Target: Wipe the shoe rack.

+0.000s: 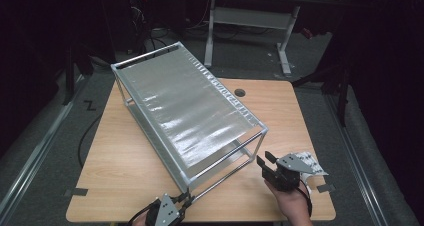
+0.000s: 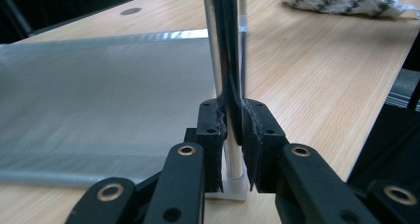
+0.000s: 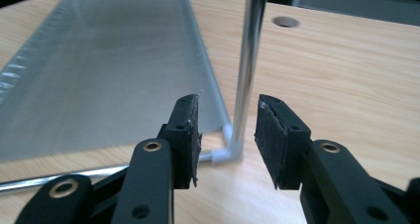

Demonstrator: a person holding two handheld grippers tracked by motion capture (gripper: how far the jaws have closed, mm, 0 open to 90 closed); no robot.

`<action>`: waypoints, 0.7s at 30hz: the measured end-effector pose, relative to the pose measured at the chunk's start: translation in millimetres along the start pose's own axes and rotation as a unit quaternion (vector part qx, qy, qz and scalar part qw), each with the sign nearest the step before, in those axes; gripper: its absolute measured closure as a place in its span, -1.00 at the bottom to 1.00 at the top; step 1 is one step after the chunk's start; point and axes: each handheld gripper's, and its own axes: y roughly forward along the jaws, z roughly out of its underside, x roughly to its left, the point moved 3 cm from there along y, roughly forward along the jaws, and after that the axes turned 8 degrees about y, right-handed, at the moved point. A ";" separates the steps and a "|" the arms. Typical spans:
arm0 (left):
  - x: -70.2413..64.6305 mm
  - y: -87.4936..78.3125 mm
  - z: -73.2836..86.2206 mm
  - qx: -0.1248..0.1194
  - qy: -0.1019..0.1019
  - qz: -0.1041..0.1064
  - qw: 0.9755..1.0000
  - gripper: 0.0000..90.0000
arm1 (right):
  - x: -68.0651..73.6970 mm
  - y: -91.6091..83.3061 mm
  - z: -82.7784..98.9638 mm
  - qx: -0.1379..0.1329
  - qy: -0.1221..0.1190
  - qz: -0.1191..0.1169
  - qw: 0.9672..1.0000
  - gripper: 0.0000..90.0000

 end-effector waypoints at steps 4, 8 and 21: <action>-4.1 25.4 -14.1 0.001 0.006 0.022 1.000 0.74 | -0.9 -13.8 7.2 -0.003 0.001 0.011 1.000 0.29; -2.6 49.2 -23.5 -0.004 0.000 0.033 0.999 0.74 | 3.8 -23.2 11.7 -0.004 -0.010 0.012 1.000 0.23; -0.4 101.8 -43.5 -0.019 -0.005 0.047 0.999 0.39 | 19.6 -37.1 25.7 0.000 -0.022 -0.001 1.000 0.10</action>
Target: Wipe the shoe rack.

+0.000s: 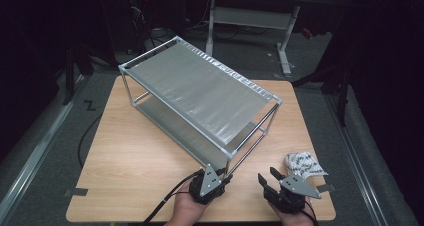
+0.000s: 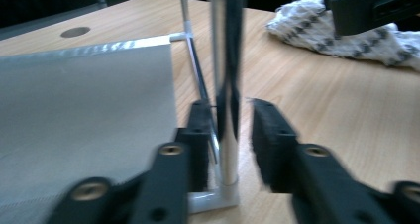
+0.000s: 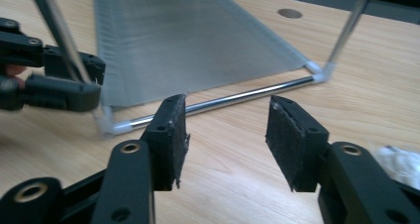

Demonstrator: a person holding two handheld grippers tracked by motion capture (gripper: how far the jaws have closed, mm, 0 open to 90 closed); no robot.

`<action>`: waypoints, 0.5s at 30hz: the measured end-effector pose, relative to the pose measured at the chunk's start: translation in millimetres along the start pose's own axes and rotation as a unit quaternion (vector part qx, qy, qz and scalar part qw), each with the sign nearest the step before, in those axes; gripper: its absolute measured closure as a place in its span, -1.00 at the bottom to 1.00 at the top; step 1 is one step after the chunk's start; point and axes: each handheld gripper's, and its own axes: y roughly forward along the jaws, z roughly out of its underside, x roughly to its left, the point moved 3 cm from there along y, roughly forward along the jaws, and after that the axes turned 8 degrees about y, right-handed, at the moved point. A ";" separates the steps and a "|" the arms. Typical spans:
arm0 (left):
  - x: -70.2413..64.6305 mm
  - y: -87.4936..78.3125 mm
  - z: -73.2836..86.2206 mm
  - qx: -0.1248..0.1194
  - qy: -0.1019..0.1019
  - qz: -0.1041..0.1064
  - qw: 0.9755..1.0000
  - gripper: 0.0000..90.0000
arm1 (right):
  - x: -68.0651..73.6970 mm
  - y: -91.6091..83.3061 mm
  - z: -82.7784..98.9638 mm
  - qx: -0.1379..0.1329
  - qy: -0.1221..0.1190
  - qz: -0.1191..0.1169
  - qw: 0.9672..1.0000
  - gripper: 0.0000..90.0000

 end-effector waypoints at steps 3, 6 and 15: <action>0.8 -19.9 4.8 -0.009 0.006 0.000 1.000 0.24 | 7.7 3.4 -0.4 -0.001 -0.006 -0.012 1.000 0.06; 10.2 -45.4 12.1 -0.013 -0.010 -0.010 1.000 0.17 | 16.0 9.6 1.2 0.008 -0.014 -0.029 0.999 -0.02; 52.3 -97.5 55.3 0.026 -0.040 -0.081 0.996 0.03 | 37.8 23.6 -2.6 0.013 -0.030 -0.073 0.997 -0.09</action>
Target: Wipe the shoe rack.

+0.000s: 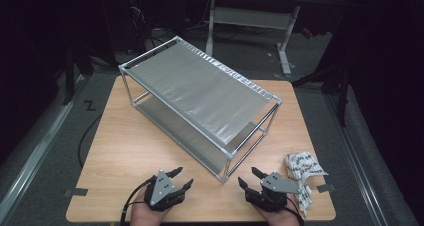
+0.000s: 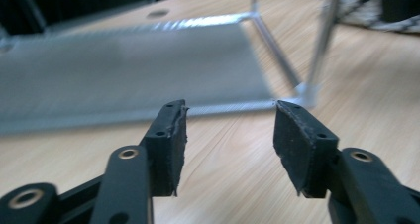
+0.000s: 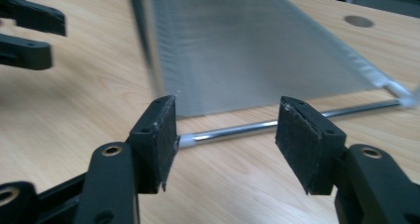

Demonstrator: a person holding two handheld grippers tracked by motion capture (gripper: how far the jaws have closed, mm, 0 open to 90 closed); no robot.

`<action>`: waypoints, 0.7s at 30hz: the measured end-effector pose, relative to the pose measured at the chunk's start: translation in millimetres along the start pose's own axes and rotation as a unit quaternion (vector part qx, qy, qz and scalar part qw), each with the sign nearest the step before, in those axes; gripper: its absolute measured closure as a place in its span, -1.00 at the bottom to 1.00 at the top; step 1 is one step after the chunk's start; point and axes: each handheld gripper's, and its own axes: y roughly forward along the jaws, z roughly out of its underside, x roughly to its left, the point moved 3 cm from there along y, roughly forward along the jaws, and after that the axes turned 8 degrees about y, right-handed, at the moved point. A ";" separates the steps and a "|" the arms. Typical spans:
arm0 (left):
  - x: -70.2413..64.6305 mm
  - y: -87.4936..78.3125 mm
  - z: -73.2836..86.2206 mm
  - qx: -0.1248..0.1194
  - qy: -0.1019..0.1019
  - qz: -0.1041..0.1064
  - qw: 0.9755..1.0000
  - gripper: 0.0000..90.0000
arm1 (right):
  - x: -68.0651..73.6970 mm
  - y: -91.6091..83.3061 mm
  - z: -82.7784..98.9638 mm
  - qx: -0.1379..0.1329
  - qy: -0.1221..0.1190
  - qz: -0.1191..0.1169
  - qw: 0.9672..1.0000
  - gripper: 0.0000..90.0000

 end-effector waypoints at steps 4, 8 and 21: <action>16.1 -7.3 12.9 0.009 -0.039 -0.023 0.999 0.02 | 8.7 6.0 0.5 0.006 -0.006 -0.014 1.000 -0.13; 20.6 -14.0 18.9 0.015 -0.044 -0.037 0.998 -0.05 | 15.6 13.1 -2.4 0.005 -0.011 -0.024 1.000 -0.14; 17.5 -32.5 28.6 0.016 -0.084 -0.046 0.995 -0.12 | 27.1 38.7 -21.2 -0.016 -0.022 -0.044 0.999 0.42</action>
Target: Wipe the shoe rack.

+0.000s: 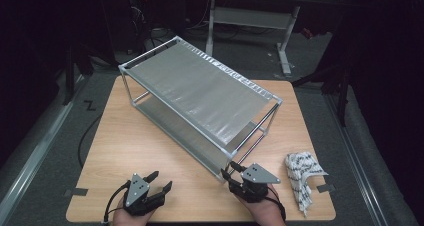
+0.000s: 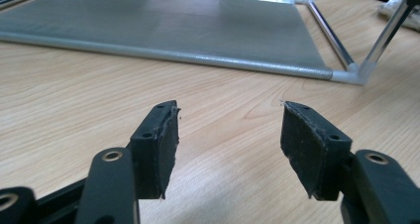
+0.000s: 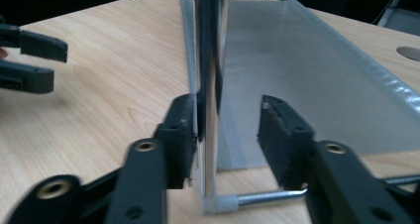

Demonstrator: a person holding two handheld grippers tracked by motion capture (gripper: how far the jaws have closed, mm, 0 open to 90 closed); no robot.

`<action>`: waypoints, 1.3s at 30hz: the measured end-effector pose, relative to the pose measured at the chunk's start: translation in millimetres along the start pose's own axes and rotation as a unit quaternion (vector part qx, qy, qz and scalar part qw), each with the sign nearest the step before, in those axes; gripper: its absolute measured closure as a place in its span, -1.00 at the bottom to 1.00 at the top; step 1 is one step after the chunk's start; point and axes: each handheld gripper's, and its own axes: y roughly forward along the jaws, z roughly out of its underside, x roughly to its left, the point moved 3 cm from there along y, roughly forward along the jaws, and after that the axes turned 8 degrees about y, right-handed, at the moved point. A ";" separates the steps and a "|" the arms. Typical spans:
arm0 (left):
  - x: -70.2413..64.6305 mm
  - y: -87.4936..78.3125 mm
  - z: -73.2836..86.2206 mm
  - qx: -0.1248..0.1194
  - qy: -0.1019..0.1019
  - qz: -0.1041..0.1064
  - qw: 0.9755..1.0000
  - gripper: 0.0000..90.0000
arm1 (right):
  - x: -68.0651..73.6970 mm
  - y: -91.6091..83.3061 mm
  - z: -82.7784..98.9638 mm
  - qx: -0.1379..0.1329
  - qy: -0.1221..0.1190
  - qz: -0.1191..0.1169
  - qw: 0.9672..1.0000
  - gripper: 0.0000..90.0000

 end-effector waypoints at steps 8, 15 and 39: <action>-1.4 3.7 -1.7 0.003 -0.002 0.003 1.000 -0.13 | 3.4 1.6 -2.5 0.003 -0.014 -0.002 1.000 0.80; 12.3 15.7 -18.9 -0.006 0.008 -0.002 1.000 -0.13 | -18.7 -33.9 12.5 -0.003 -0.004 0.025 1.000 0.79; 146.5 74.9 -62.4 0.040 -0.012 -0.168 0.985 0.08 | -77.4 -83.6 30.2 -0.015 0.053 0.103 0.993 0.79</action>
